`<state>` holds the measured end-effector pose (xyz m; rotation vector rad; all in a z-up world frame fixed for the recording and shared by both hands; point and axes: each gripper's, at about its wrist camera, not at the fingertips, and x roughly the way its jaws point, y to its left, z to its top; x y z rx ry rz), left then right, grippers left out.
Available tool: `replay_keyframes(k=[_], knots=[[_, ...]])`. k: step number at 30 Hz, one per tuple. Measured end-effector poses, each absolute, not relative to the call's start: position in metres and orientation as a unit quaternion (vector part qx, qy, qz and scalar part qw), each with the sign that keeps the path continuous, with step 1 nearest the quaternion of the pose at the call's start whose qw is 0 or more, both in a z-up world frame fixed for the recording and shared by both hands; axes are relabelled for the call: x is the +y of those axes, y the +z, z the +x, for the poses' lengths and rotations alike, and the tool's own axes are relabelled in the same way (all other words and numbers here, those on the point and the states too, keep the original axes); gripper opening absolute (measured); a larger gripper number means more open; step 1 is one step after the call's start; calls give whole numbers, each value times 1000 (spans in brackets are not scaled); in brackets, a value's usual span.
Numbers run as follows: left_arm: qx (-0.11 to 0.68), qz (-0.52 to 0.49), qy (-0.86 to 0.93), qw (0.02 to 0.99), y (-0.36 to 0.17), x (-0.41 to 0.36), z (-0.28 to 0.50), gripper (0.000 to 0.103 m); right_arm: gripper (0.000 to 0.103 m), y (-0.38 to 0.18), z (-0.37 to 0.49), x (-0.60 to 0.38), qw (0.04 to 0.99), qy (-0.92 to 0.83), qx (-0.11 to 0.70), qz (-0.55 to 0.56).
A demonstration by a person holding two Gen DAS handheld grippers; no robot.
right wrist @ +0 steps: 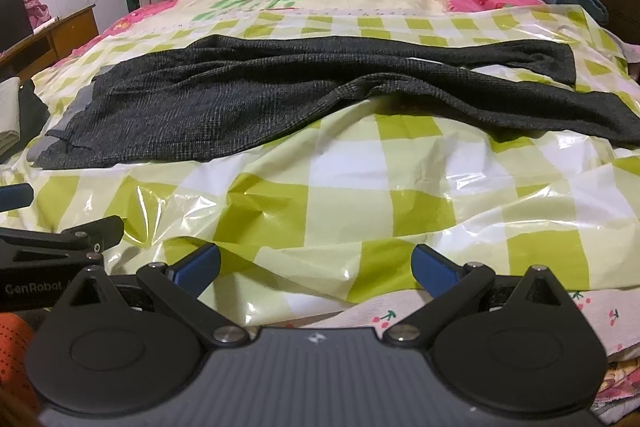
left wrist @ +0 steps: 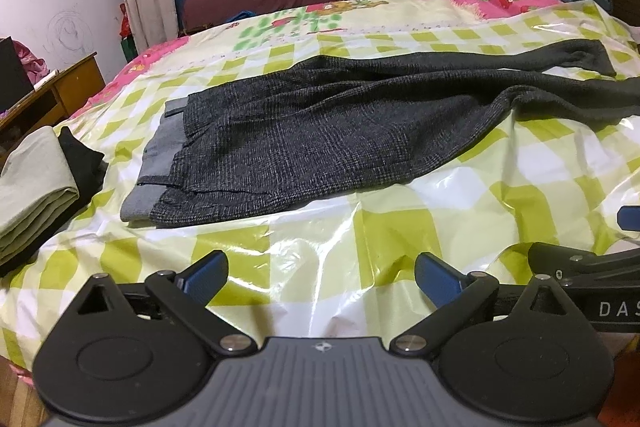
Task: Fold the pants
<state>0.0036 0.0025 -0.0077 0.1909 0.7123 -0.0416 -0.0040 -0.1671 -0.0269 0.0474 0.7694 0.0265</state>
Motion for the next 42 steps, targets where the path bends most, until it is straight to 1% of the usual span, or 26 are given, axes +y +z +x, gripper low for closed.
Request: replay_keyframes(k=[11, 15, 24, 28, 31, 34, 37, 42], knots=[[347, 85, -5, 934, -3, 12, 0, 103, 101, -19, -6, -151, 934, 27, 356, -10], [356, 64, 1, 932, -3, 25, 1, 103, 101, -18, -5, -142, 937, 38, 347, -20], [347, 38, 8, 937, 2, 35, 6, 103, 101, -10, 1, -135, 943, 50, 329, -30], [342, 7, 25, 939, 12, 56, 10, 103, 101, -8, 12, -119, 943, 74, 319, -53], [322, 22, 56, 945, 19, 78, 14, 103, 101, -6, 23, -101, 944, 102, 305, -75], [324, 0, 82, 943, 21, 111, 27, 103, 101, -5, 36, -75, 941, 141, 290, -104], [334, -27, 104, 936, 12, 140, 47, 103, 100, -8, 51, -49, 935, 174, 278, -135], [356, -41, 104, 928, -12, 159, 75, 103, 97, -14, 78, -19, 928, 197, 274, -159]])
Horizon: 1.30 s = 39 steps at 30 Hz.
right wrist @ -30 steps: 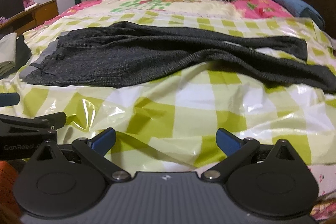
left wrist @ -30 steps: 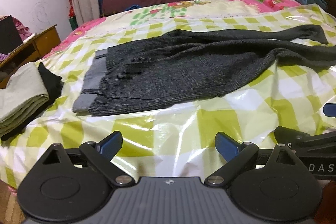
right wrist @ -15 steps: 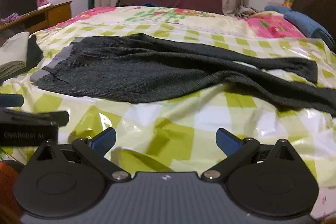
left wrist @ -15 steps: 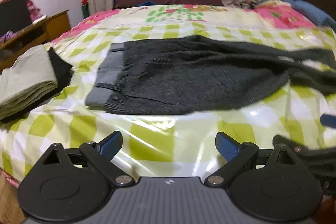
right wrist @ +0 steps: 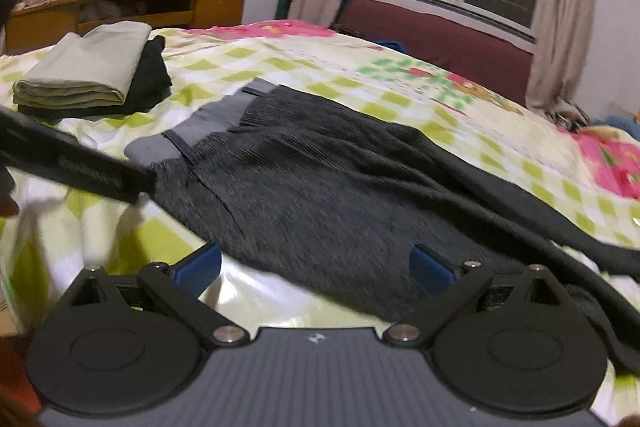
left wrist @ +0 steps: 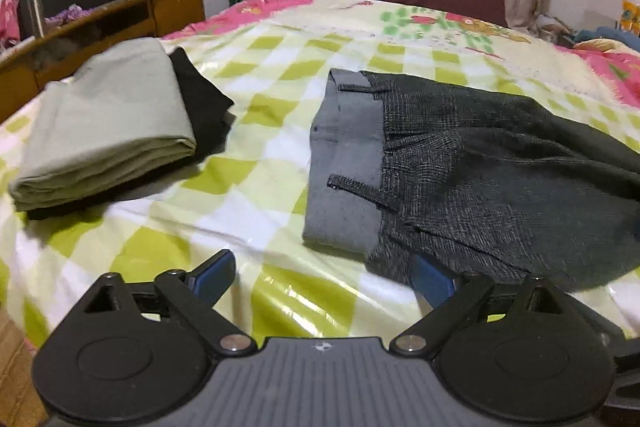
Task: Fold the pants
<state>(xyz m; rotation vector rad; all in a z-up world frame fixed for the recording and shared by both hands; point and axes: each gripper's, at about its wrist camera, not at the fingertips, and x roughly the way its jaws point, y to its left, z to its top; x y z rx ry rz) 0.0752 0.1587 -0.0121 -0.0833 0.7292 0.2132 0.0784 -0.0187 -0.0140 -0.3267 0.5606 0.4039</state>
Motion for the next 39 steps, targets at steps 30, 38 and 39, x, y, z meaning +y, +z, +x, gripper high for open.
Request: replay_keyframes(k=[30, 38, 39], knots=[[369, -27, 1, 929, -22, 164, 108, 83, 52, -23, 94, 10, 884, 297, 292, -214], [382, 5, 2, 924, -27, 163, 118, 88, 55, -25, 84, 27, 865, 339, 273, -249], [382, 6, -1, 924, -26, 163, 116, 87, 57, -24, 84, 28, 863, 344, 273, -252]])
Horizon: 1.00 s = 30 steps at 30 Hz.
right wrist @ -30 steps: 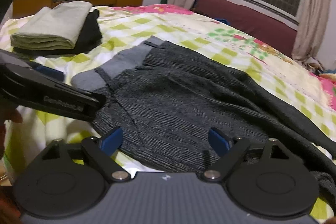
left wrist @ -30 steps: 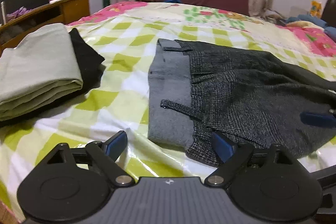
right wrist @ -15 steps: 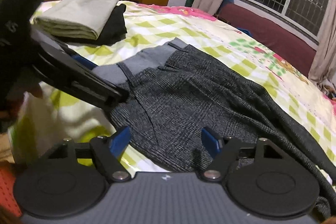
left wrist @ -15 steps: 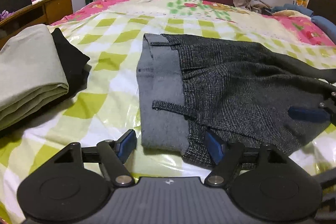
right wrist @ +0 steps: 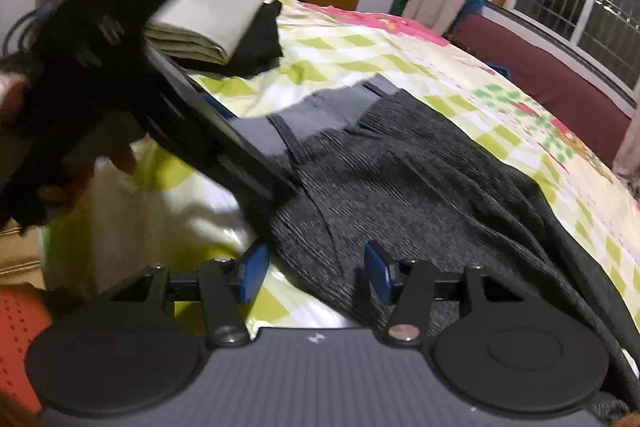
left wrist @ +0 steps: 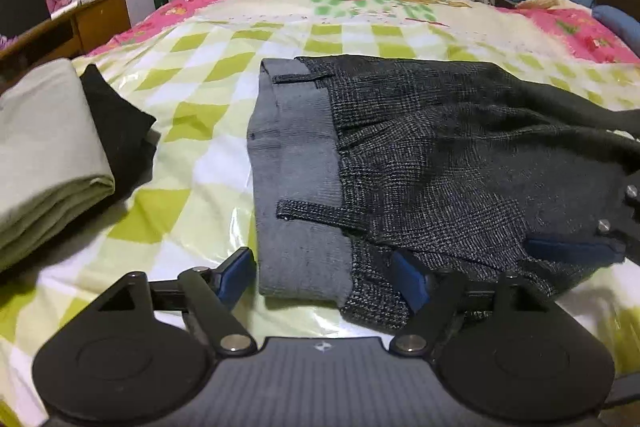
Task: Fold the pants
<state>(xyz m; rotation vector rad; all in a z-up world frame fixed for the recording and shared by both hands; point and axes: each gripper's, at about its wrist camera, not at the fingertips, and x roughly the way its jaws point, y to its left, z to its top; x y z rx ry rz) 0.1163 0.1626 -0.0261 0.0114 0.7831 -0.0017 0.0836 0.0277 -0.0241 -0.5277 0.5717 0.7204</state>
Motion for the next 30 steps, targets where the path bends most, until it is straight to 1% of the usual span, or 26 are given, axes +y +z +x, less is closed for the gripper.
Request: replay_keyframes(k=[2, 3, 4, 5, 6, 7, 10, 13, 15, 19, 22, 23, 25, 27, 28, 30], knots=[[383, -5, -6, 924, -25, 166, 114, 85, 63, -28, 82, 32, 859, 343, 259, -277], [383, -6, -9, 924, -25, 166, 114, 83, 63, -31, 84, 34, 861, 339, 253, -283], [382, -3, -8, 924, -25, 166, 114, 81, 60, -33, 90, 36, 863, 336, 263, -270], [380, -1, -8, 925, -24, 166, 114, 79, 47, -33, 97, 38, 864, 336, 282, -248], [378, 0, -9, 926, -24, 167, 113, 76, 37, -31, 105, 38, 862, 340, 308, -214], [377, -4, -11, 926, -23, 170, 113, 73, 25, -29, 110, 41, 863, 338, 324, -191], [377, -18, -13, 926, -20, 182, 114, 70, 21, -28, 109, 55, 865, 330, 329, -184], [372, -4, -7, 928, -18, 192, 109, 68, 17, -24, 105, 66, 862, 342, 341, -154], [369, 12, 0, 929, -15, 201, 104, 68, 17, -20, 102, 75, 857, 358, 344, -138], [377, 44, 25, 925, -15, 219, 99, 68, 17, -23, 91, 107, 845, 387, 336, -153], [383, 49, 42, 922, -18, 225, 96, 69, 22, -27, 90, 118, 840, 395, 345, -137], [381, 46, 43, 922, -16, 226, 94, 69, 22, -25, 89, 116, 841, 394, 348, -130], [373, 48, 48, 926, -11, 223, 88, 68, 21, -14, 86, 101, 843, 397, 348, -104], [362, 59, 51, 929, -4, 219, 81, 68, 25, -2, 82, 76, 851, 386, 344, -85], [358, 63, 52, 930, 0, 216, 78, 68, 29, 3, 80, 56, 859, 373, 343, -74], [350, 64, 50, 933, 6, 211, 72, 68, 31, 10, 76, 14, 876, 329, 348, -53]])
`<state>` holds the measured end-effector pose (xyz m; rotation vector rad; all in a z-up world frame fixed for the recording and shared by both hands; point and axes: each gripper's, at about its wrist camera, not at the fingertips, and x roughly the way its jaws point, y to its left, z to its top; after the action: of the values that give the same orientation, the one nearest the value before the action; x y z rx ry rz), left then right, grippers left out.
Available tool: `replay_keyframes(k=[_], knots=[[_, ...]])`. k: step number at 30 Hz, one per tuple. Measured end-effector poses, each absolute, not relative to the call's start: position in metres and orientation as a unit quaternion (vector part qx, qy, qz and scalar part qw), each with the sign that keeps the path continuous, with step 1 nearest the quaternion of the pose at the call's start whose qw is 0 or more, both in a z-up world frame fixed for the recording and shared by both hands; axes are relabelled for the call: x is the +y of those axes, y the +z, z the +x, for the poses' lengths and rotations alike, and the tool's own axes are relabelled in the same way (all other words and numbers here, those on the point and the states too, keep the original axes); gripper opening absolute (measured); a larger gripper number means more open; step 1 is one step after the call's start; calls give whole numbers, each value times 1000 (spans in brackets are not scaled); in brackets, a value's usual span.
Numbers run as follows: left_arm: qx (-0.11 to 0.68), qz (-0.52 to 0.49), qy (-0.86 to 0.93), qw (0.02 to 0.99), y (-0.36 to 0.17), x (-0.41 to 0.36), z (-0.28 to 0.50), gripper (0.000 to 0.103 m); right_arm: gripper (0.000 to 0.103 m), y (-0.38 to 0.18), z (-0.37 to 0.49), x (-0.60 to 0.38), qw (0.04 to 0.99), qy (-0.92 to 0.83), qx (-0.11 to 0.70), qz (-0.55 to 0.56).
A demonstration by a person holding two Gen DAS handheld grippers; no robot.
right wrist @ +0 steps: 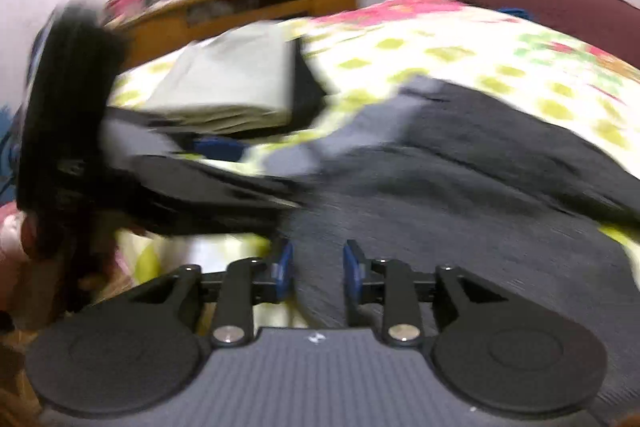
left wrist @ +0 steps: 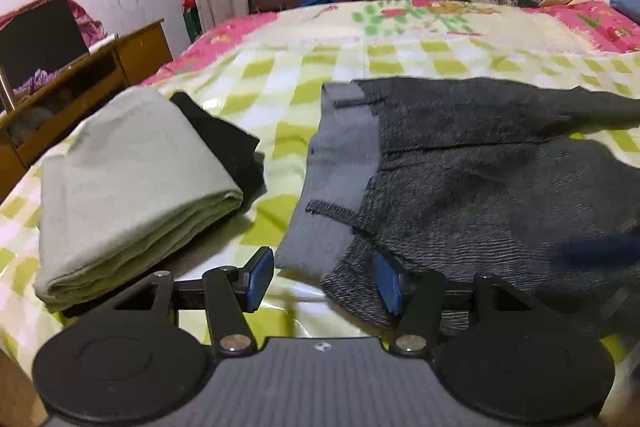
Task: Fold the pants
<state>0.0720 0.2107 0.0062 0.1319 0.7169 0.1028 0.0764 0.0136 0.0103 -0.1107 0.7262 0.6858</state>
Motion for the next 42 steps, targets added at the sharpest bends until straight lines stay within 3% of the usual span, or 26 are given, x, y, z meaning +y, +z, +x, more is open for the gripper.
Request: replay_keyframes(k=[5, 10, 12, 14, 16, 21, 27, 28, 29, 30, 33, 38, 42], knots=[[335, 50, 8, 941, 23, 175, 67, 68, 32, 10, 78, -141, 914, 125, 384, 26], [330, 78, -94, 936, 22, 81, 76, 68, 32, 14, 58, -303, 920, -88, 366, 109], [335, 85, -140, 928, 17, 36, 82, 68, 37, 19, 46, -360, 919, -162, 332, 140], [339, 97, -173, 920, 12, -4, 88, 68, 48, 19, 38, -406, 909, -217, 310, 175], [343, 107, -202, 911, 8, -44, 93, 68, 48, 14, 34, -449, 895, -254, 295, 216], [346, 137, -249, 894, 2, -111, 94, 68, 48, -11, 33, -510, 868, -275, 294, 290], [361, 162, -259, 881, -8, -141, 97, 68, 48, -31, 38, -520, 866, -266, 263, 332], [361, 166, -259, 880, -9, -144, 97, 68, 43, -31, 40, -524, 865, -262, 258, 342], [361, 170, -260, 880, -10, -145, 97, 68, 20, -32, 44, -527, 865, -256, 256, 348], [361, 173, -259, 879, -11, -148, 99, 68, 5, -32, 48, -530, 863, -251, 260, 354], [361, 174, -262, 878, -8, -156, 99, 68, 4, -22, 41, -538, 862, -222, 233, 392], [357, 159, -286, 875, -8, -174, 96, 68, 3, 12, 3, -548, 886, -229, 177, 362], [357, 180, -293, 868, -18, -195, 91, 68, 9, -14, 9, -563, 861, -279, 276, 323]])
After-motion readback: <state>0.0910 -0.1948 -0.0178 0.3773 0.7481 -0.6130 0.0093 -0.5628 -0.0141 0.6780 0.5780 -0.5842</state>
